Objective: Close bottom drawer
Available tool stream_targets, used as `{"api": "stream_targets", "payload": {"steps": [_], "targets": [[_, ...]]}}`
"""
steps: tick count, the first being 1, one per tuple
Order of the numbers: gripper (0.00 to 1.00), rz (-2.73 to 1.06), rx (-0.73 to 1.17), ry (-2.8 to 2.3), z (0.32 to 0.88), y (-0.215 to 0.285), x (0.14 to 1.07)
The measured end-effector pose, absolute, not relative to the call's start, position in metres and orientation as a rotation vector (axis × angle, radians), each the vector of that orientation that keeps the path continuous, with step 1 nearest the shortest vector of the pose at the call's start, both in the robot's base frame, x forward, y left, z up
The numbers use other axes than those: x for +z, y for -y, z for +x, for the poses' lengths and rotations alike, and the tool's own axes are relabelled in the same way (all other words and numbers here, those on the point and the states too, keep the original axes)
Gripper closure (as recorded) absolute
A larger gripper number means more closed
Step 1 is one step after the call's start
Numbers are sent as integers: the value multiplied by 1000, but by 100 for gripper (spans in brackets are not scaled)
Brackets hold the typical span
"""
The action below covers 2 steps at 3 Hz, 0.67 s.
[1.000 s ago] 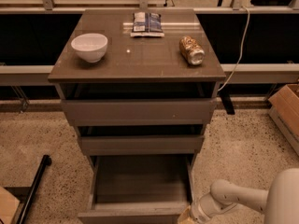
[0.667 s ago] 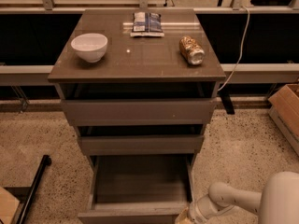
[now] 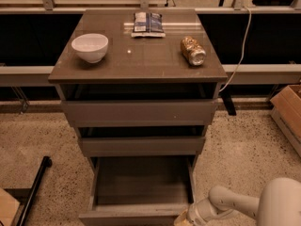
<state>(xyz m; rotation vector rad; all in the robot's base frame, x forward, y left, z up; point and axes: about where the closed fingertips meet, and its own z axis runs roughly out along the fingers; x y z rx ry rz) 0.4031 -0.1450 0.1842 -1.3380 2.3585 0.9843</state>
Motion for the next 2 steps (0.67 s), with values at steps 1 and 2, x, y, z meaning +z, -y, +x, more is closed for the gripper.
{"api": "stream_targets", "payload": {"steps": [1, 2], "targets": [[100, -1316, 937, -2340, 408, 145, 189], [100, -1346, 905, -2272, 439, 144, 196]]}}
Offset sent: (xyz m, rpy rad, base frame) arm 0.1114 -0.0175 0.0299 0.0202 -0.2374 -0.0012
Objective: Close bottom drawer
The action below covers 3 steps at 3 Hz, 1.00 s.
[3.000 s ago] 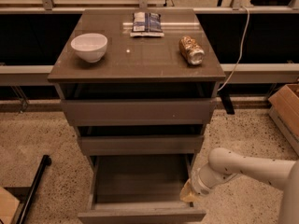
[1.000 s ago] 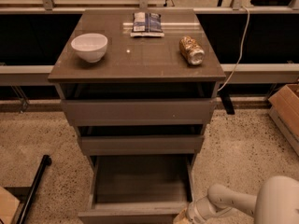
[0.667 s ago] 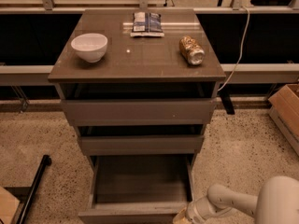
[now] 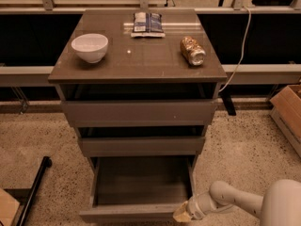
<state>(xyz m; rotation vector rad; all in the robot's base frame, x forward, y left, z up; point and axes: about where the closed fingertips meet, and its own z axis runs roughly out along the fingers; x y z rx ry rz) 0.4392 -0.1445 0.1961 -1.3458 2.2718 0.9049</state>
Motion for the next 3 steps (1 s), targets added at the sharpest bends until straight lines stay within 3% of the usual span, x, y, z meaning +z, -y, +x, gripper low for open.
{"api": "stream_targets", "payload": {"steps": [1, 3], "targets": [[100, -1346, 905, -2272, 439, 144, 196], [100, -1409, 816, -2227, 506, 141, 211]]}}
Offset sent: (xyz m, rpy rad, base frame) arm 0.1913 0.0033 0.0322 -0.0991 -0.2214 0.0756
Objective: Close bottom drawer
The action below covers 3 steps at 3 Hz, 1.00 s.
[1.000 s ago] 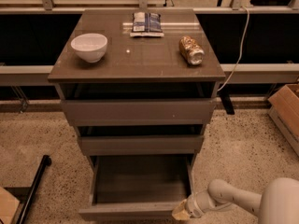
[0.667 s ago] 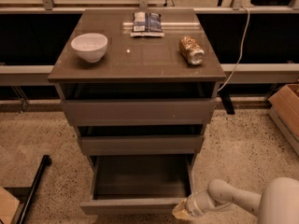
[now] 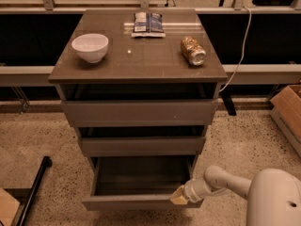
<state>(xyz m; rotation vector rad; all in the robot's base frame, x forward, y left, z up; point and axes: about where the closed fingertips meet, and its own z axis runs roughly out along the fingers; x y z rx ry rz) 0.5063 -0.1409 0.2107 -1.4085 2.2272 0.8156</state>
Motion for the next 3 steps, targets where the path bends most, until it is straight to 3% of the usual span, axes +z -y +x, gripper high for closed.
{"api": "stream_targets", "payload": {"steps": [3], "targets": [[97, -1408, 813, -2227, 506, 140, 210]]}}
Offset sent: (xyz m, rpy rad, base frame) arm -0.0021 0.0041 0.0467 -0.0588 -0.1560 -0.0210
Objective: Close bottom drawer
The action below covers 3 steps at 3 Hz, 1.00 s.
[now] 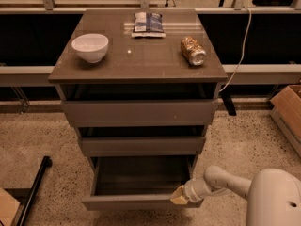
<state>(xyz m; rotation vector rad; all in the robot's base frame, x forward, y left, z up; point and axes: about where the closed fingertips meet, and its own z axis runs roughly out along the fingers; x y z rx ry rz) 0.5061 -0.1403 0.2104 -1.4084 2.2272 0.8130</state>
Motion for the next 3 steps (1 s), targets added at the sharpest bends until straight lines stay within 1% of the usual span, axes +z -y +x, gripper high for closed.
{"api": "stream_targets", "payload": {"steps": [3], "targets": [[27, -1409, 813, -2227, 506, 140, 210]]}}
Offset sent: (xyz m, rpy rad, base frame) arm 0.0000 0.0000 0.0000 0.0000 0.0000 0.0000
